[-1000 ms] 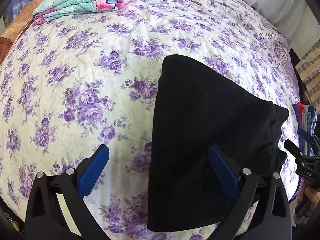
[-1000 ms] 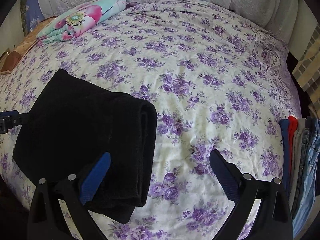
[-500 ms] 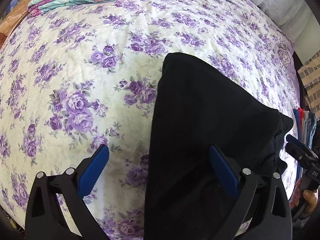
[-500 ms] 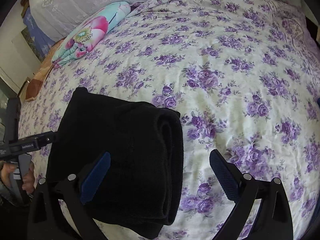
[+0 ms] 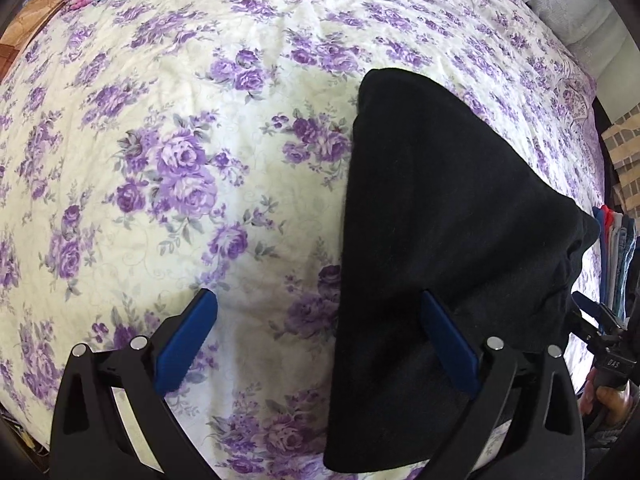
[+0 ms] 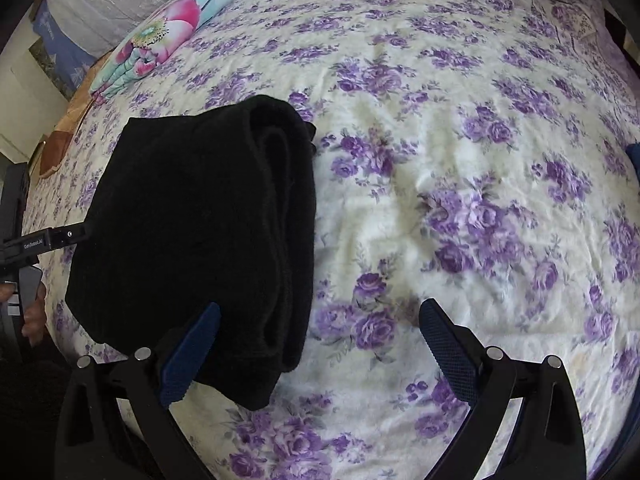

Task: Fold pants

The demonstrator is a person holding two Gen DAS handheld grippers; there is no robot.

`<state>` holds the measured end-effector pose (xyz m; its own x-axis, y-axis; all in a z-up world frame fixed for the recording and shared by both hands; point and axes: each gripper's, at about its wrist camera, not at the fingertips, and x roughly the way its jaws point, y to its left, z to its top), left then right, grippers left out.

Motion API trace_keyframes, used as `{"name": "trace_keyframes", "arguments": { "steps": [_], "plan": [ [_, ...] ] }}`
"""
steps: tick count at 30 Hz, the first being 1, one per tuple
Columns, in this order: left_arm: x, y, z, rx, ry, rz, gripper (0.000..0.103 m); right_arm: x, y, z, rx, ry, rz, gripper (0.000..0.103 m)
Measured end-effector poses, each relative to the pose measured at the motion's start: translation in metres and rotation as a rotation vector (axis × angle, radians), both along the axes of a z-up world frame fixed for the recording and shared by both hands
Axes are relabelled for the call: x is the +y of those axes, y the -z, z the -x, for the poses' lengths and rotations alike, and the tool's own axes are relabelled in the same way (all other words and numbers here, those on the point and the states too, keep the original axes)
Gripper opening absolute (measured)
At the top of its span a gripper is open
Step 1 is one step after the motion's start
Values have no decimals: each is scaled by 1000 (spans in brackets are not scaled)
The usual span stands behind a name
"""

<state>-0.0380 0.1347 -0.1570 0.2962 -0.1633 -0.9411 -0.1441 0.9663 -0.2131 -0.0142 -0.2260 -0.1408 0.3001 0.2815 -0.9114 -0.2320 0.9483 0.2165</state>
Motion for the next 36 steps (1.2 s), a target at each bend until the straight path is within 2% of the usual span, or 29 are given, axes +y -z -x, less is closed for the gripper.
{"name": "trace_keyframes", "arguments": {
  "steps": [5,9,11,14,15,18,20,23,26,28,29,30,32,34,36],
  "plan": [
    [-2,-12,6,-37,22,-13,98,8,-40,-16,-162,47,-28,99],
    [-8,-7,10,-16,45,-15,98,24,-42,-51,-205,93,-28,99],
    [-8,-1,11,12,45,-12,98,33,-34,-64,-168,80,-14,99],
    [-4,0,15,14,31,6,98,39,-10,-58,-120,7,137,99],
    [-2,0,17,13,25,11,98,34,-2,-52,-108,-1,144,99],
    [1,-9,20,-31,5,-2,98,7,6,-42,-51,88,48,99],
    [3,-17,17,-67,-12,-7,98,-2,-9,-39,-88,126,13,99],
    [1,-25,2,-100,-17,-2,98,0,-37,-36,-152,113,-56,99],
    [-15,-18,-18,-88,35,-70,98,17,-36,-35,-129,58,-41,99],
    [-23,-4,-26,-60,65,-122,99,30,-13,-32,-63,19,26,99],
    [-22,1,-26,-58,68,-120,99,33,2,-27,-29,8,55,99],
    [-18,3,-25,-62,55,-94,99,31,11,-22,-11,11,36,99],
    [-12,1,-23,-50,32,-56,99,15,9,-15,6,74,-90,99],
    [-3,-6,-16,-44,13,5,98,-3,-2,-10,3,89,-297,99],
    [5,-9,-7,-57,11,138,98,-25,-5,-9,28,123,-536,99]
  ]
}}
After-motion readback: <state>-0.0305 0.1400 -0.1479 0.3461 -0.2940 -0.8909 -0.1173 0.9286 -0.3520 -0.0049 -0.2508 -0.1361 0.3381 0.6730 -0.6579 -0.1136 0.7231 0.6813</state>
